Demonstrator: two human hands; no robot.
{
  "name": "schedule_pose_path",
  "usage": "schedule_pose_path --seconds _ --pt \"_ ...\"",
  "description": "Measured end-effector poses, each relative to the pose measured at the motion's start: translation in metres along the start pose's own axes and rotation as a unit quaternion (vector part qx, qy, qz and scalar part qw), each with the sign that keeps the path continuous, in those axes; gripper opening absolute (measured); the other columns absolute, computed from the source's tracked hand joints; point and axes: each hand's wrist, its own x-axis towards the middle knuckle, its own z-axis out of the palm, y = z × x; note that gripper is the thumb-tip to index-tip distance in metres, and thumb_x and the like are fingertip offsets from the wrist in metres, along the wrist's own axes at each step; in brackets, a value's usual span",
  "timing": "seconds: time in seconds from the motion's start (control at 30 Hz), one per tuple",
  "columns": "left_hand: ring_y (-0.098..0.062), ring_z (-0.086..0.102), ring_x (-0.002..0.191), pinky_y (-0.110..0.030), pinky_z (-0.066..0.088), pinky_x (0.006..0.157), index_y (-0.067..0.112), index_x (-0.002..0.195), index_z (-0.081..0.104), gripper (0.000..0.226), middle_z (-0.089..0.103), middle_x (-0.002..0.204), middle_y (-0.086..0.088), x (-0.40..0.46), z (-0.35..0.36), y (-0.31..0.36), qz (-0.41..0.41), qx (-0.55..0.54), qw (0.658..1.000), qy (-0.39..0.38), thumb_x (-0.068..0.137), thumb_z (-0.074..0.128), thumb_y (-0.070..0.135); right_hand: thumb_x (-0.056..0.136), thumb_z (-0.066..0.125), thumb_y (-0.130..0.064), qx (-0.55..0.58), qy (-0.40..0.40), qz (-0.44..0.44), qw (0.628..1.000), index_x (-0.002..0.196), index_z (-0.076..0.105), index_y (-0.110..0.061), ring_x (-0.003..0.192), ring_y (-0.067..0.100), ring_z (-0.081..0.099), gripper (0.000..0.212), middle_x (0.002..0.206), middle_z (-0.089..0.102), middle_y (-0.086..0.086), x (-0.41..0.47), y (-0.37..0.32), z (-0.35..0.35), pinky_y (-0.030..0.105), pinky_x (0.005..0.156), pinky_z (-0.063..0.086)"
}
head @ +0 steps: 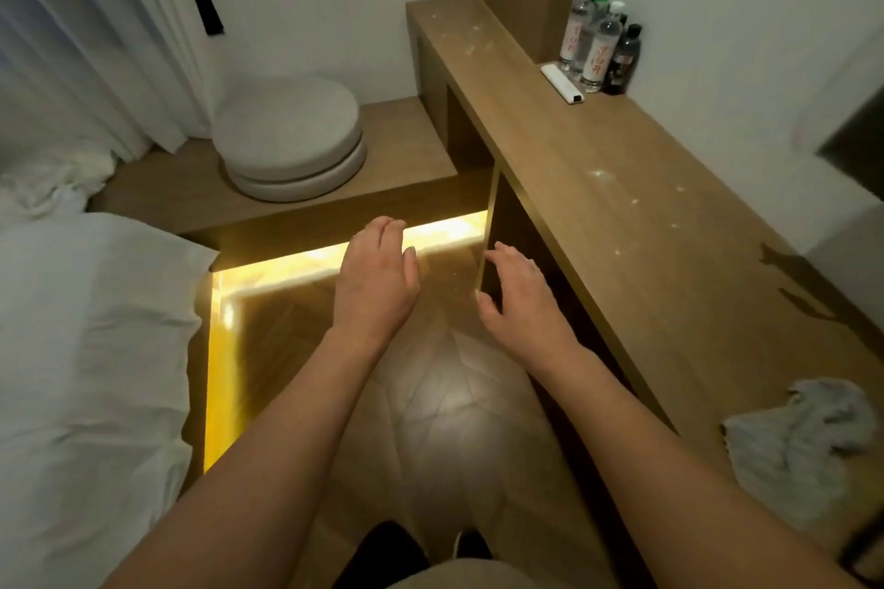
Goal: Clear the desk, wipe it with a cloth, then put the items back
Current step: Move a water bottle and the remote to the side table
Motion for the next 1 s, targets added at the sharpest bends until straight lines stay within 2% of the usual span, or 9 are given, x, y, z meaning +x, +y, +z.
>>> schedule_pose_path --seconds 0.17,0.33,0.5,0.6,1.0 --pt "-0.031 0.049 0.131 -0.04 0.036 0.113 0.002 0.137 0.054 0.039 0.054 0.14 -0.016 0.084 0.014 -0.041 -0.019 -0.009 1.0 0.001 0.101 0.052 0.018 0.095 0.061 -0.026 0.005 -0.013 -0.008 1.0 0.147 0.037 -0.027 0.148 0.015 0.025 0.057 0.157 0.033 -0.005 0.096 -0.014 0.024 0.034 0.115 0.019" --pt "-0.03 0.048 0.131 -0.04 0.036 0.114 0.003 0.137 0.053 0.039 0.053 0.14 -0.015 0.181 0.022 -0.092 -0.004 -0.004 1.0 0.006 0.102 0.049 0.02 0.095 0.062 -0.024 0.001 0.006 0.006 1.0 0.147 0.039 -0.025 0.147 0.016 0.026 0.057 0.157 0.034 -0.004 0.199 -0.037 0.04 0.034 0.116 0.021" --pt "-0.029 0.051 0.123 -0.041 0.04 0.107 0.005 0.134 0.053 0.036 0.055 0.134 -0.013 0.282 0.025 -0.135 0.014 -0.017 1.0 0.007 0.102 0.047 0.02 0.096 0.061 -0.026 -0.002 0.007 0.025 1.0 0.149 0.037 -0.025 0.148 0.015 0.024 0.057 0.159 0.031 -0.004 0.295 -0.059 0.047 0.038 0.12 0.023" --pt "-0.025 0.052 0.123 -0.039 0.043 0.106 0.008 0.135 0.053 0.035 0.055 0.134 -0.01 0.333 0.034 -0.149 0.01 -0.026 1.0 0.003 0.103 0.046 0.023 0.096 0.06 -0.025 -0.001 0.007 0.027 1.0 0.149 0.037 -0.026 0.148 0.014 0.023 0.058 0.159 0.03 -0.005 0.341 -0.065 0.053 0.035 0.118 0.02" --pt "-0.032 0.051 0.126 -0.043 0.04 0.109 0.004 0.136 0.053 0.038 0.054 0.137 -0.015 0.544 0.108 -0.175 0.031 -0.029 0.998 -0.035 0.102 0.048 0.021 0.096 0.059 -0.027 0.02 0.014 0.058 0.998 0.15 0.034 -0.028 0.147 0.012 0.024 0.059 0.159 0.03 -0.007 0.557 -0.02 0.059 0.036 0.119 0.023"
